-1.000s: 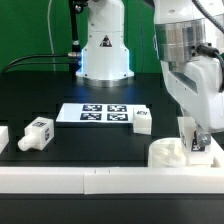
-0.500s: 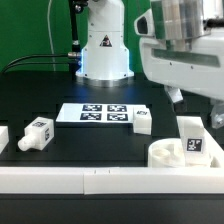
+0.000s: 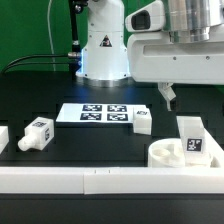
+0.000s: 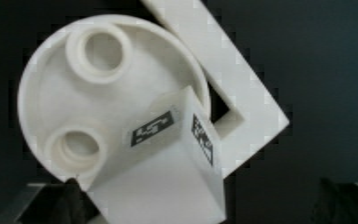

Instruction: Assemble stool

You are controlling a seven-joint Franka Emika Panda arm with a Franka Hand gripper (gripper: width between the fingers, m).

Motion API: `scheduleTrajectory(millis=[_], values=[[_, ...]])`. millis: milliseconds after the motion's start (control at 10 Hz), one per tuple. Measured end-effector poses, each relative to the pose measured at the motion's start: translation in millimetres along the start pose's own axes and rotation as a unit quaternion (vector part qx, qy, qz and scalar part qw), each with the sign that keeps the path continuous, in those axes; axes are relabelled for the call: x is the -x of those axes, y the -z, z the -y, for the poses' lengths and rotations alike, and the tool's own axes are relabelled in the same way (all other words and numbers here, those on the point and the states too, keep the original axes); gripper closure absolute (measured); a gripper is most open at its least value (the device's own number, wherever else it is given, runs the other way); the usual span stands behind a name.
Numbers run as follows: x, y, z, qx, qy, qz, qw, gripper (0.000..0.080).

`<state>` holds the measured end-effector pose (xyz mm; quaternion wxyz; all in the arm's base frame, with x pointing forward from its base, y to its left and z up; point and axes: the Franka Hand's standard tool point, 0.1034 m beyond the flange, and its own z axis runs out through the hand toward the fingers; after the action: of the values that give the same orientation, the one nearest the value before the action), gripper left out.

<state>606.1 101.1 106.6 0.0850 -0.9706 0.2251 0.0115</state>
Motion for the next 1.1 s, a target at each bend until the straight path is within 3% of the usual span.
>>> scheduleTrajectory(millis=[200, 300, 600, 700, 1000, 1100], values=[[0.6, -1.7, 0.5, 0.003, 0.185, -0.001, 0.983, 0.0150], [4.4, -6.1, 2.5, 0.010, 0.237, 0.003, 0.972, 0.0150], [2.4, -6.1, -1.0, 0.015, 0.340, 0.004, 0.940, 0.0150], [0.9, -5.5, -2.4, 0.024, 0.406, 0.004, 0.913, 0.0150], [2.3, -11.5, 1.2, 0.062, 0.612, 0.016, 0.788, 0.0150], [-0.1, -10.1, -1.6, 0.062, 0.623, 0.016, 0.780, 0.0150]])
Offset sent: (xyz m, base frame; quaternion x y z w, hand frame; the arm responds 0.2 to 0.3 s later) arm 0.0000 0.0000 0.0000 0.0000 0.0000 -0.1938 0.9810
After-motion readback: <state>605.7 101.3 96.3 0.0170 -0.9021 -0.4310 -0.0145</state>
